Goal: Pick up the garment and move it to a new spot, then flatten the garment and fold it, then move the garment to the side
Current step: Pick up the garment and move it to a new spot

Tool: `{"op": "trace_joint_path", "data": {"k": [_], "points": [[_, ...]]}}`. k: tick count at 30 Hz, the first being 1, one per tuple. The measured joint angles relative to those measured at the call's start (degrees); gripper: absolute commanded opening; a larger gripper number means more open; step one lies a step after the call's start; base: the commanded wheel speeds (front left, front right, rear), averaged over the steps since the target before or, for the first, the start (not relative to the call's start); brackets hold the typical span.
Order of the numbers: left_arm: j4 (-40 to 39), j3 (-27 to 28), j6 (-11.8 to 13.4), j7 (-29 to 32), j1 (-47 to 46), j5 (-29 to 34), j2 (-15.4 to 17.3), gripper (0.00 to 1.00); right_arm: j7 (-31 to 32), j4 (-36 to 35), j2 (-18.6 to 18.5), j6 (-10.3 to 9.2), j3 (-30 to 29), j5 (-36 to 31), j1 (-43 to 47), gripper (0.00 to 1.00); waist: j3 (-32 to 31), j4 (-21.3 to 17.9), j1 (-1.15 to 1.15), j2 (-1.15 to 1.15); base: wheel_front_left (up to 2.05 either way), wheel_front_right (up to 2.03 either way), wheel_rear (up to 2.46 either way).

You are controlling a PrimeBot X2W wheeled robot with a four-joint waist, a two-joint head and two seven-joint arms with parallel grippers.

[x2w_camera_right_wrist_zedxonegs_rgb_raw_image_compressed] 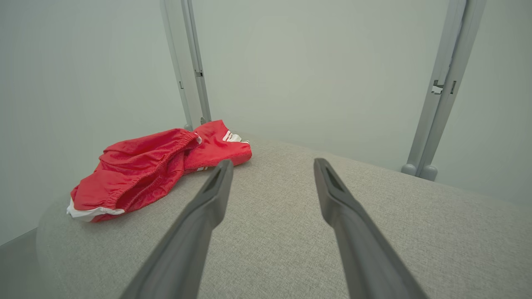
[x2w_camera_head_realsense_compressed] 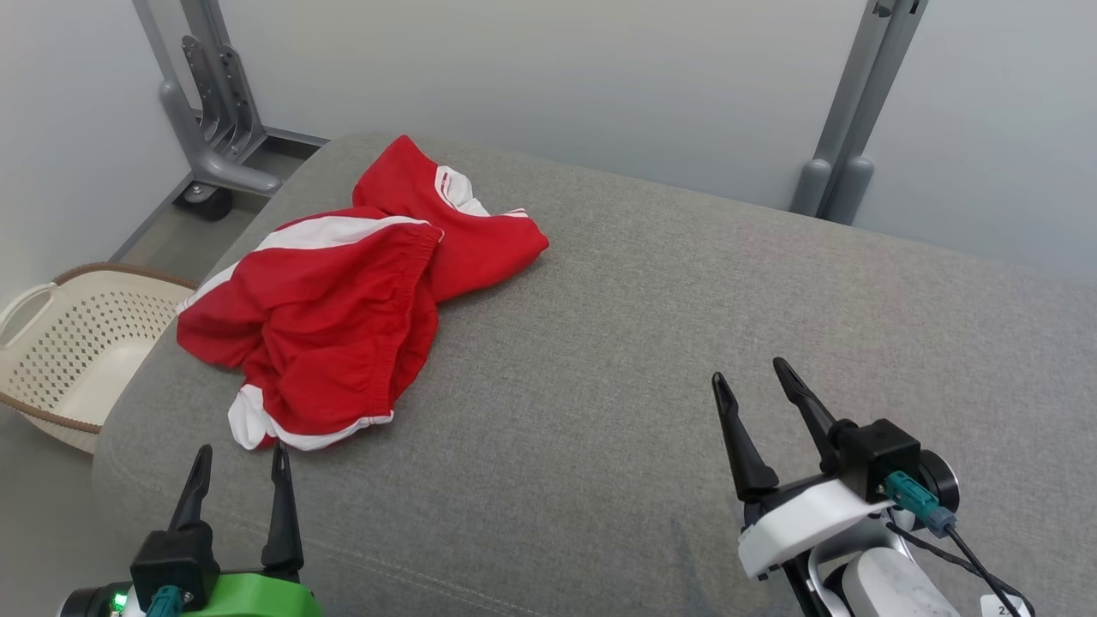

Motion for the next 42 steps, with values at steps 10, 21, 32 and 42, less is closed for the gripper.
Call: {"op": "trace_joint_path", "data": {"k": [10,21,32,42], "points": [[0.83,-0.20,-1.09,0.00,-0.83,0.00,0.27,1.00,0.00,0.19,0.05,0.23,0.37,-0.29,-0.12,1.00,0.98,-1.78,0.00,0.00,0.00,0.00,0.00],[4.32,-0.21,-2.10,1.41,-10.03,-0.01,1.58,1.00,0.00,0.20,0.02,0.52,0.15,-1.21,-1.05,1.00,3.64,-3.43,0.00,0.00,0.00,0.00,0.00],[9.34,1.55,-2.54,7.44,-23.84,-2.07,1.74,1.00,0.00,-0.12,-1.36,1.55,0.35,-3.23,-6.39,1.00,8.86,-4.69,0.00,0.00,0.00,0.00,0.00],[13.56,5.14,-2.11,11.20,-33.68,-5.15,1.78,1.00,-0.01,-0.05,-2.65,2.58,0.35,-3.98,-10.41,1.00,13.74,-5.99,0.00,0.00,0.00,0.00,0.00]]}}
